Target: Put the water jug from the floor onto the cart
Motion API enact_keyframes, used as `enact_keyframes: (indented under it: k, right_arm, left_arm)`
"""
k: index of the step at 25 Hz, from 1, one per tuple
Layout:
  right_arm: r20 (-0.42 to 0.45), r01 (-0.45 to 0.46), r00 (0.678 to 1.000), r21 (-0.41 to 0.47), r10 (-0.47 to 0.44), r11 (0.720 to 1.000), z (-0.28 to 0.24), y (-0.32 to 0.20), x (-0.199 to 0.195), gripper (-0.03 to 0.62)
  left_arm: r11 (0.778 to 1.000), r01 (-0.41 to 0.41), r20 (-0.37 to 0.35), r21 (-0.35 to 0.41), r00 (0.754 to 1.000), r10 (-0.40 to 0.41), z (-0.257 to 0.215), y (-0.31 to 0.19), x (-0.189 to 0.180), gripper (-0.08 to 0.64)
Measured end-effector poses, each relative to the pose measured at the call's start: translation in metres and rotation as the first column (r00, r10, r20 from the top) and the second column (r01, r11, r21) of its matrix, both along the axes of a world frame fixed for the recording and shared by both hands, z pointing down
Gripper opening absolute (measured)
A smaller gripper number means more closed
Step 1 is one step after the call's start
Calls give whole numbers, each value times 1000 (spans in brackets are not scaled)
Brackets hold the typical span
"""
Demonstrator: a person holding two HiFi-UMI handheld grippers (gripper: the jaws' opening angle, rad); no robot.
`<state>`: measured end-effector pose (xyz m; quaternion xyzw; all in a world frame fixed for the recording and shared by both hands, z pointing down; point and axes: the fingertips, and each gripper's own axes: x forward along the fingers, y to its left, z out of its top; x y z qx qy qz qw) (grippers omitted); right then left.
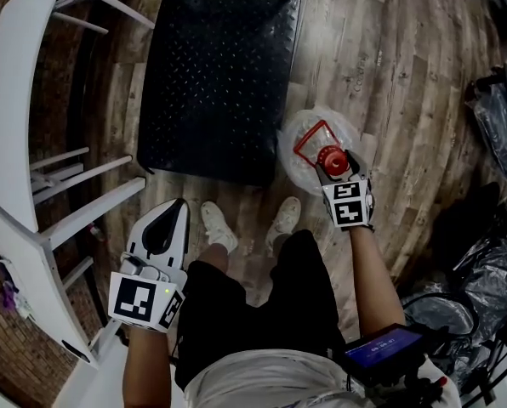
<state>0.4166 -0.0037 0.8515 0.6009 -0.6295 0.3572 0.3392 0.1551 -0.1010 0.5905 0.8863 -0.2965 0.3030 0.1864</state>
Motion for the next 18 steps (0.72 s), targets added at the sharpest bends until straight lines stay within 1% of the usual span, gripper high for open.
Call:
enact_keyframes:
  k: [4, 10, 14, 18]
  right_arm:
    - [-33, -12, 999, 19, 13, 1000, 4, -2, 4, 304]
    - [-42, -41, 998, 5, 41, 999, 0, 9, 5, 304]
    - [-56, -84, 995, 30, 85, 996, -29, 15, 9, 304]
    - [-76, -94, 992, 46, 97, 995, -68, 22, 11, 304]
  left_arm:
    - [1000, 8, 0, -1, 1000, -8, 4, 0, -3, 0]
    - [1000, 25, -11, 2, 1000, -25, -3, 1, -12, 0]
    - [1000, 22, -23, 14, 1000, -22, -11, -5, -18, 0]
    - [1000, 21, -39, 6, 999, -21, -25, -4, -20, 0]
